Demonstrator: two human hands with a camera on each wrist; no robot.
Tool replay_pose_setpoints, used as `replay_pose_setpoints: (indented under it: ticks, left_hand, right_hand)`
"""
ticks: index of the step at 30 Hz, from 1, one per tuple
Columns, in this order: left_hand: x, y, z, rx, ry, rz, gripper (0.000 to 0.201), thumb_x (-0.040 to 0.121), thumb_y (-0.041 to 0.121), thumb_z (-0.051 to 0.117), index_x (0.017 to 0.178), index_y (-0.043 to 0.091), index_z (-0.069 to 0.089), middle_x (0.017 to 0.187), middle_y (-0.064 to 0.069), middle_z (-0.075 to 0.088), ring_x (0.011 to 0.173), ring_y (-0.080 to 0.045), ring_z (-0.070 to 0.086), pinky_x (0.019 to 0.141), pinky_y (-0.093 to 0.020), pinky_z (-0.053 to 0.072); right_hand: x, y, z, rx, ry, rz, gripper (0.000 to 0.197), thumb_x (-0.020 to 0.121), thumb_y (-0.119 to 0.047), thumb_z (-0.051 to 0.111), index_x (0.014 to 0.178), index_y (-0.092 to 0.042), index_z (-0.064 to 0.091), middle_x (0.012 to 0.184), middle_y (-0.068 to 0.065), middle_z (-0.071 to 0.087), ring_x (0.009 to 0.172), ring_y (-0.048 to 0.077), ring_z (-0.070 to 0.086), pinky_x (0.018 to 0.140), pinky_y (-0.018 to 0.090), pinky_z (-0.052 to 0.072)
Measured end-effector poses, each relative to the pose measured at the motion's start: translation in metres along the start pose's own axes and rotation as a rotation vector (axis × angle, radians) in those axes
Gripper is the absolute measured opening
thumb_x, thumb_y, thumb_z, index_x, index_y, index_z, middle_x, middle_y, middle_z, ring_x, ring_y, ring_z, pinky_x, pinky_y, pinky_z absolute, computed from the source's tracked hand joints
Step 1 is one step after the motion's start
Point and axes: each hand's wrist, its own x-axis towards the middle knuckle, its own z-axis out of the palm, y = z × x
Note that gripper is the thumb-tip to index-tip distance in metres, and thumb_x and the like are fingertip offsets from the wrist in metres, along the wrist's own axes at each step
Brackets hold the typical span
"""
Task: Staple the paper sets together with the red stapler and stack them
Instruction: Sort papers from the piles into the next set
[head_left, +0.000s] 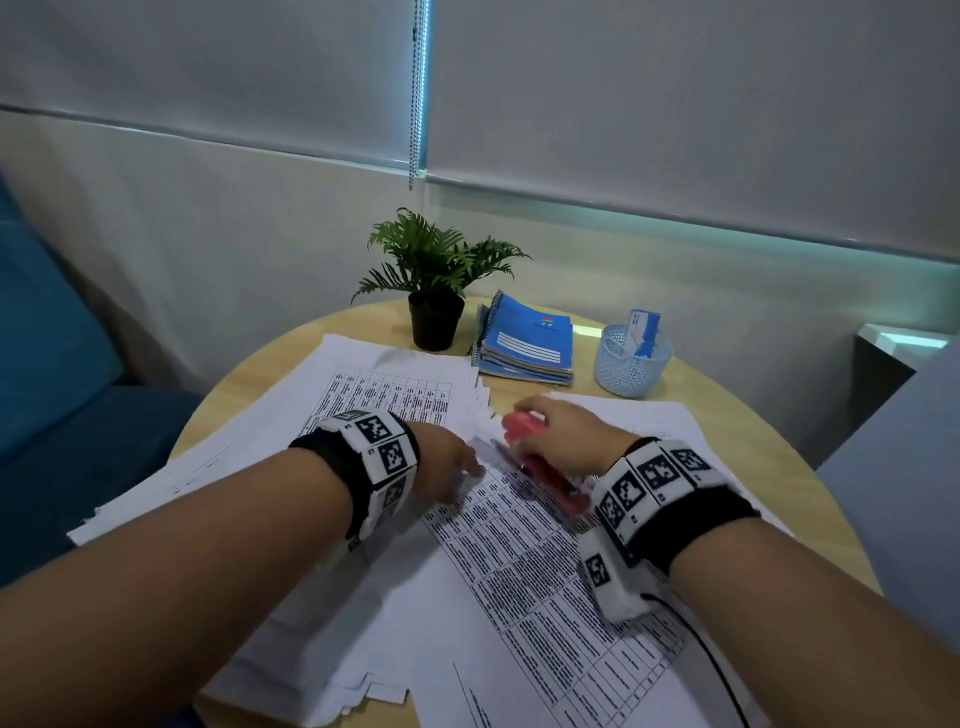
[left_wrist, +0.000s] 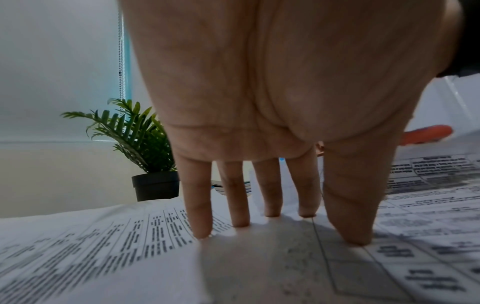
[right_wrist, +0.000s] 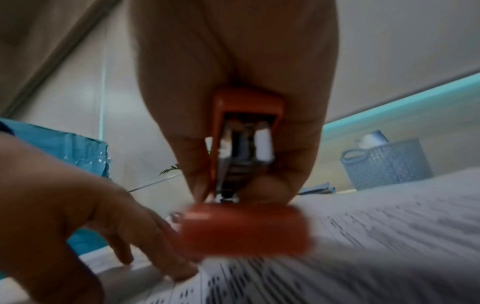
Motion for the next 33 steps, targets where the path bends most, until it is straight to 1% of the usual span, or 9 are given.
replay_pose_setpoints:
  ticks: [3,6,8,11,13,16,23,27,33]
  left_hand:
    - [0.003,-0.002,0.000,0.012,0.007,0.036,0.050,0.088,0.031,0.059,0.136,0.032,0.045,0.144,0.007,0.042,0.123,-0.017,0.047,0.106,-0.035,0.037]
    - [0.005,-0.004,-0.002,0.035,-0.012,0.025,0.053,0.088,0.036,0.059,0.137,0.036,0.041,0.154,0.009,0.022,0.130,-0.020,0.041,0.108,-0.037,0.035]
    - [0.005,-0.005,-0.004,0.040,-0.022,0.016,0.053,0.088,0.037,0.059,0.137,0.038,0.040,0.155,0.010,0.016,0.131,-0.021,0.040,0.108,-0.038,0.035]
    - [0.008,-0.007,-0.003,-0.020,-0.023,0.007,0.053,0.084,0.034,0.065,0.133,0.039,0.044,0.147,0.010,0.035,0.126,-0.018,0.044,0.105,-0.037,0.037]
    - [0.009,-0.010,-0.001,-0.049,-0.023,0.001,0.053,0.083,0.036,0.064,0.132,0.042,0.045,0.148,0.012,0.034,0.129,-0.016,0.041,0.107,-0.035,0.034]
    - [0.007,-0.014,0.000,-0.036,-0.035,0.016,0.052,0.086,0.041,0.059,0.135,0.043,0.042,0.150,0.013,0.031,0.130,-0.016,0.040,0.109,-0.036,0.032]
    - [0.003,-0.012,-0.001,0.006,-0.024,0.043,0.048,0.088,0.039,0.057,0.134,0.043,0.043,0.142,0.011,0.043,0.120,-0.017,0.047,0.106,-0.036,0.036]
    - [0.004,-0.012,-0.003,-0.004,-0.039,0.036,0.051,0.087,0.041,0.057,0.135,0.044,0.041,0.146,0.009,0.039,0.122,-0.019,0.045,0.105,-0.034,0.036]
    - [0.004,-0.012,-0.004,0.000,-0.040,0.034,0.055,0.085,0.041,0.060,0.137,0.045,0.039,0.154,0.010,0.023,0.132,-0.019,0.039,0.111,-0.034,0.030]
  right_hand:
    - [-0.001,0.002,0.010,0.169,-0.086,0.038,0.041,0.094,-0.027,0.055,0.132,-0.020,0.043,0.111,0.009,0.060,0.069,0.016,0.060,0.051,0.023,0.047]
    - [-0.006,-0.003,0.002,0.617,-0.091,-0.021,0.034,0.094,-0.029,0.056,0.126,-0.024,0.047,0.095,0.011,0.066,0.066,0.022,0.064,0.068,0.040,0.057]
    - [-0.013,-0.009,-0.012,0.865,-0.194,-0.048,0.029,0.095,-0.020,0.054,0.124,-0.021,0.050,0.088,0.015,0.063,0.061,0.024,0.060,0.064,0.039,0.053]
    - [-0.015,-0.009,-0.018,0.494,-0.262,-0.028,0.031,0.092,-0.022,0.059,0.122,-0.021,0.051,0.095,0.013,0.066,0.069,0.024,0.062,0.064,0.034,0.052]
    - [-0.009,-0.001,-0.009,0.096,-0.221,0.048,0.038,0.092,-0.034,0.058,0.126,-0.024,0.045,0.108,0.011,0.065,0.080,0.023,0.062,0.073,0.034,0.048]
    - [-0.001,0.007,0.007,-0.173,-0.227,0.101,0.046,0.098,-0.032,0.047,0.137,-0.015,0.031,0.122,0.012,0.056,0.090,0.021,0.054,0.079,0.030,0.043]
    - [0.015,-0.006,0.026,-0.459,-0.203,0.031,0.037,0.100,-0.021,0.038,0.134,-0.008,0.031,0.125,0.013,0.049,0.105,0.027,0.055,0.092,0.039,0.046]
    - [0.018,-0.005,0.029,-0.454,-0.195,0.056,0.038,0.100,-0.022,0.038,0.133,-0.008,0.028,0.116,0.014,0.055,0.095,0.027,0.056,0.086,0.038,0.046]
    - [0.028,-0.003,0.041,-0.487,-0.098,0.108,0.033,0.099,-0.023,0.038,0.128,-0.010,0.030,0.119,0.015,0.051,0.103,0.030,0.055,0.077,0.037,0.043]
